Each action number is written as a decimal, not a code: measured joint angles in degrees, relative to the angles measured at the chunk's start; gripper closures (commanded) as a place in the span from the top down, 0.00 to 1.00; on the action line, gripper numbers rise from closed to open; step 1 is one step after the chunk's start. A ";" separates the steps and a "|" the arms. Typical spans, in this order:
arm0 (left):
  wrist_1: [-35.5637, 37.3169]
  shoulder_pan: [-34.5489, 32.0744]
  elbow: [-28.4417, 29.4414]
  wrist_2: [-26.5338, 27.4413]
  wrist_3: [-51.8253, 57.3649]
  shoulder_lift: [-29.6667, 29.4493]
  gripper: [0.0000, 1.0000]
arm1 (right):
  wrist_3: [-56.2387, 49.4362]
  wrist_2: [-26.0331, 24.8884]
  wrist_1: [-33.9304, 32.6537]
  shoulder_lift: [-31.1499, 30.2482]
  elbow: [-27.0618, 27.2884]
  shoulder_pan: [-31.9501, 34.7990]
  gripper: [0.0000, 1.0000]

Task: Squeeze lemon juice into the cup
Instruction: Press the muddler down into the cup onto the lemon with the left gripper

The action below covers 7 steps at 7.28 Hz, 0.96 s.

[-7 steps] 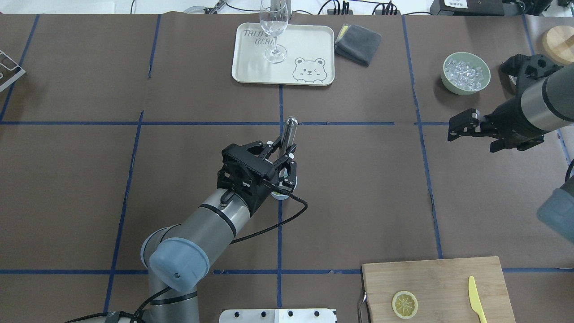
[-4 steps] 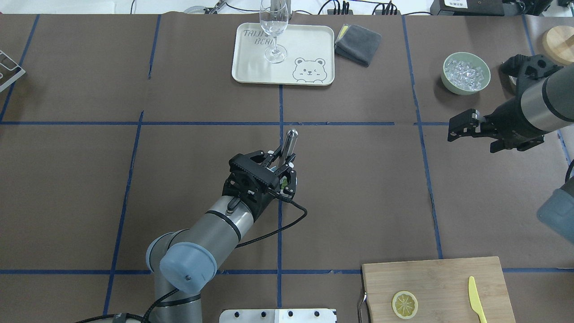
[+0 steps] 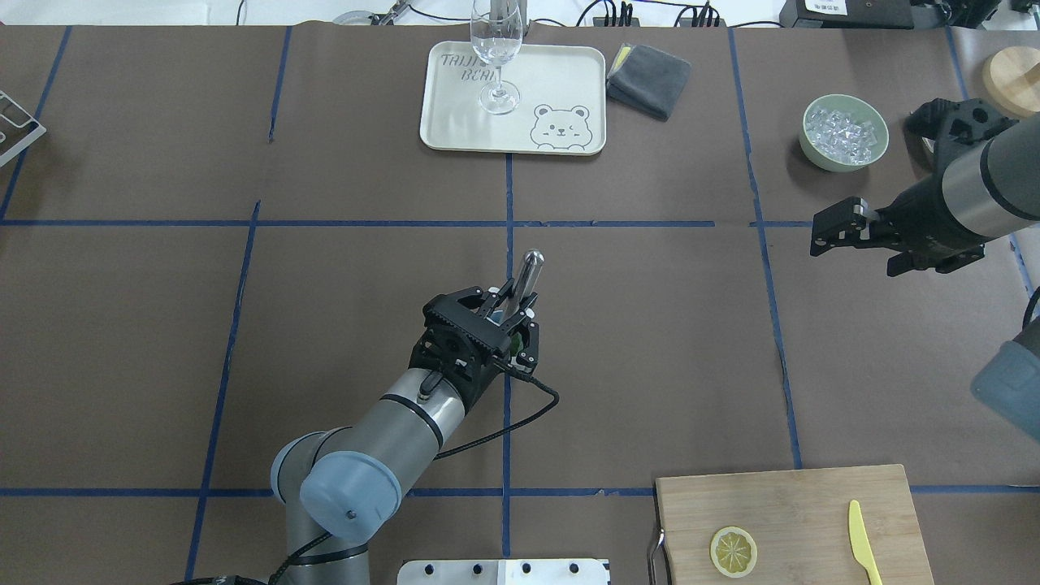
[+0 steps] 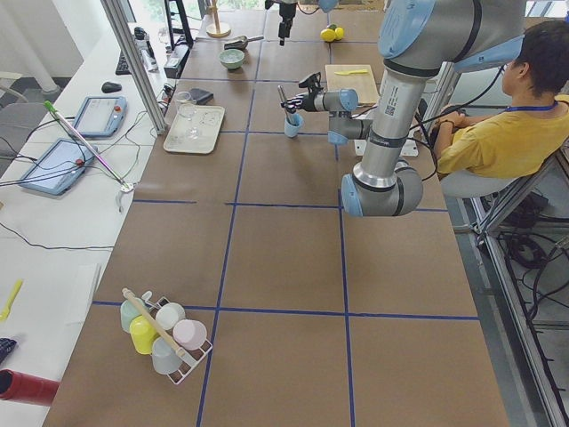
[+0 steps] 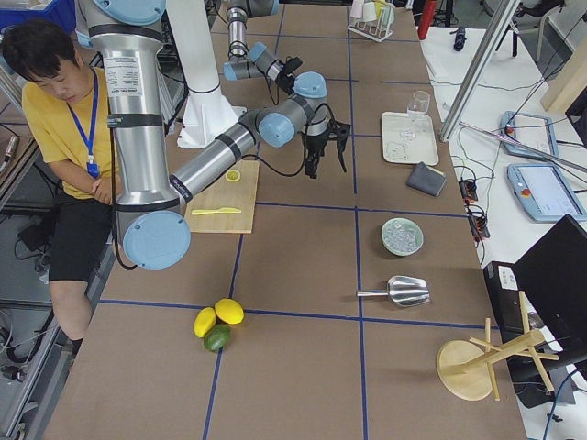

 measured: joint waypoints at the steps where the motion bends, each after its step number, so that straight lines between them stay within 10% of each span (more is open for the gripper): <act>1: -0.04 -0.01 -0.73 0.03 1.70 -0.80 0.00 | 0.02 0.00 0.00 0.04 0.00 0.00 1.00; 7: 2.33 -4.52 -11.69 -0.15 10.45 -2.62 0.00 | 0.00 0.00 0.00 0.03 -0.13 -0.04 1.00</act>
